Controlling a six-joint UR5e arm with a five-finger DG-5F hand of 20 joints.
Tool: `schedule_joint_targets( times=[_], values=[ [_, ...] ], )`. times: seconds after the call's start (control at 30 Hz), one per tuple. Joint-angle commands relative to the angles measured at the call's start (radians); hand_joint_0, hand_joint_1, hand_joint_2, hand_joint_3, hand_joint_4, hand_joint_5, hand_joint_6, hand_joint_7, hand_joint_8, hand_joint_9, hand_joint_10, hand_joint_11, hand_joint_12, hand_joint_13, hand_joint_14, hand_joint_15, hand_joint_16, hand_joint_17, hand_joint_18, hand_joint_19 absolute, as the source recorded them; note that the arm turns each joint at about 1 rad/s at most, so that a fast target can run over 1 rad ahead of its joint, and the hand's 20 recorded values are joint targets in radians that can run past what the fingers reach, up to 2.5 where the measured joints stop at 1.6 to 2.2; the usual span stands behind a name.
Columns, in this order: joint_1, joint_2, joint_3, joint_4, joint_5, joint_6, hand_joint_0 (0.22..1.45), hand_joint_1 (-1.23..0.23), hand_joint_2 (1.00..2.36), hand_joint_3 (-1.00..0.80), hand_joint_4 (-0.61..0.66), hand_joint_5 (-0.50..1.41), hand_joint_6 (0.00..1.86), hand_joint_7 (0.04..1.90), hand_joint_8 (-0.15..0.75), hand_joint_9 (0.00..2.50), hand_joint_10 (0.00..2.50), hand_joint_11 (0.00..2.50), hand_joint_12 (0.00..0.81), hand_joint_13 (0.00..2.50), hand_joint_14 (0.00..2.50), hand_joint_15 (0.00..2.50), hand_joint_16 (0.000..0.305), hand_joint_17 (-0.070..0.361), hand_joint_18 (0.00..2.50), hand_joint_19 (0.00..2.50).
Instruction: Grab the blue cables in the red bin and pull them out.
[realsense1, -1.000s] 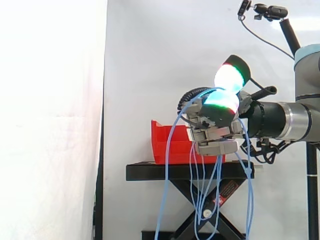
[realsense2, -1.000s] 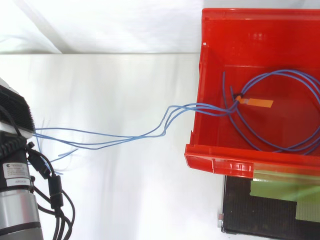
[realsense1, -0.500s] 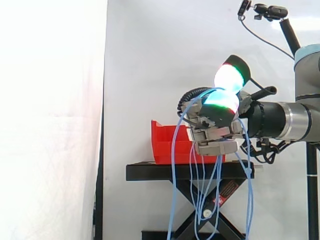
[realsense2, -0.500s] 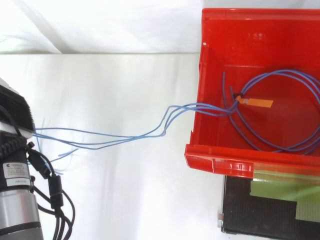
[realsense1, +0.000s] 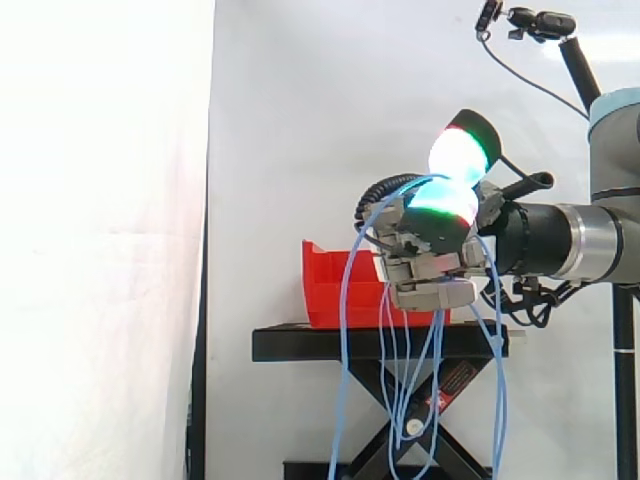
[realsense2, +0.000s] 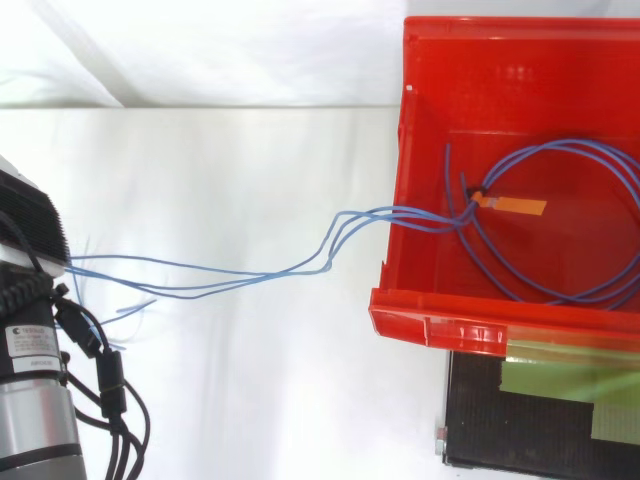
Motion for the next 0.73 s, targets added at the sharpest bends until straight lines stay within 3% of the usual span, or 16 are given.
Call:
schedule_joint_targets(
  times=[0.0,0.7],
  values=[
    [0.000,0.000,0.001,0.000,0.000,0.000,1.00,-1.01,1.01,-0.64,0.06,0.65,1.53,0.15,0.273,1.13,1.10,1.34,0.252,1.04,2.50,0.70,0.032,0.072,1.26,1.15],
    [0.000,-0.001,0.000,0.000,0.000,0.000,1.01,-1.01,1.01,-0.61,0.06,0.64,1.54,0.15,0.288,1.11,1.12,1.36,0.231,1.03,2.50,0.67,0.032,0.071,1.23,1.09]
  ],
)
